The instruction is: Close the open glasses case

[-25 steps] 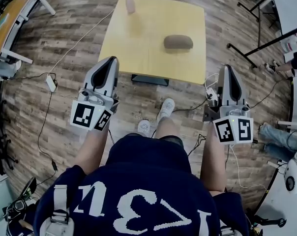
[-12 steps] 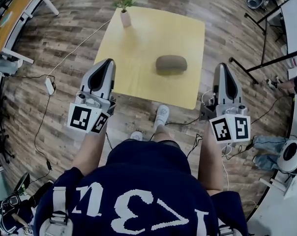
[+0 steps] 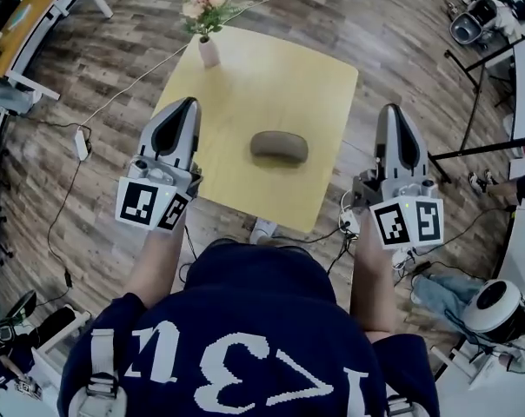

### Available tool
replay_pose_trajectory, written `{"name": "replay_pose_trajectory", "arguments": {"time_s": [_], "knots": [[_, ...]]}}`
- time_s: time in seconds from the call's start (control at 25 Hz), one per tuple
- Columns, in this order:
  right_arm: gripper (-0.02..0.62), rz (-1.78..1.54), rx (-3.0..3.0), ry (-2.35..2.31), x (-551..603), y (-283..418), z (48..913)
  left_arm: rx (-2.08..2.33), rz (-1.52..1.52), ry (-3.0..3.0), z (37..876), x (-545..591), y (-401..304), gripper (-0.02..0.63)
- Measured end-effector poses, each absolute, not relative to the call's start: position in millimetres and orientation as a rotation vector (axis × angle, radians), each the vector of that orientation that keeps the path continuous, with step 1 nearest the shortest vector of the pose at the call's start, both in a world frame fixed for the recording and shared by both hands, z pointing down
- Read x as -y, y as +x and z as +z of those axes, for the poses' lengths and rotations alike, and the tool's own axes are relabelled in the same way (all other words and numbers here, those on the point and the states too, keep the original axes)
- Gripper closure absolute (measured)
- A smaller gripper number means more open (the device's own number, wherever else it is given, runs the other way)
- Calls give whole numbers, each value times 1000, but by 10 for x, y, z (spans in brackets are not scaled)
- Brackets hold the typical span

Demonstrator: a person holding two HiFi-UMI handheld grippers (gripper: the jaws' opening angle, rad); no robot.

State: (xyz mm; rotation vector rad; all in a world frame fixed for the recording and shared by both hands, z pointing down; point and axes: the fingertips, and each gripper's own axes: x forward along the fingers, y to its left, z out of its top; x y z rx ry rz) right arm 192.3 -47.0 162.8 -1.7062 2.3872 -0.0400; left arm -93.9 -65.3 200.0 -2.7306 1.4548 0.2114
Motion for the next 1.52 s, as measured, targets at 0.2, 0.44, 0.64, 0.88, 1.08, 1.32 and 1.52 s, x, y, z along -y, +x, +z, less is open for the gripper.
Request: {"name": "replay_pose_trajectory", "arguments": {"time_s": [0.2, 0.44, 0.64, 0.88, 1.08, 1.32, 1.52], "knots": [[567, -61, -2403, -1668, 783, 1978, 1661, -1496, 199, -2722, 2038, 854, -867, 593], [568, -67, -2421, -1685, 1031, 1899, 1648, -1484, 193, -2750, 2039, 1128, -883, 593], [568, -66, -2363, -1765, 1166, 1881, 1608, -1343, 130, -2821, 2051, 1405, -846, 593], [568, -39, -2294, -1839, 1278, 1813, 1541, -1258, 166, -2831, 1902, 1705, -929, 593], [568, -36, -2293, -1876, 1314, 1727, 1590, -1239, 188, -2857, 1931, 1780, -985, 594], [566, -40, -2348, -1834, 1376, 1736, 1571, -1297, 200, -2846, 1980, 1781, -943, 594], [568, -38, -2363, -1795, 1375, 1799, 1508, -1332, 198, -2840, 1972, 1689, -856, 594]]}}
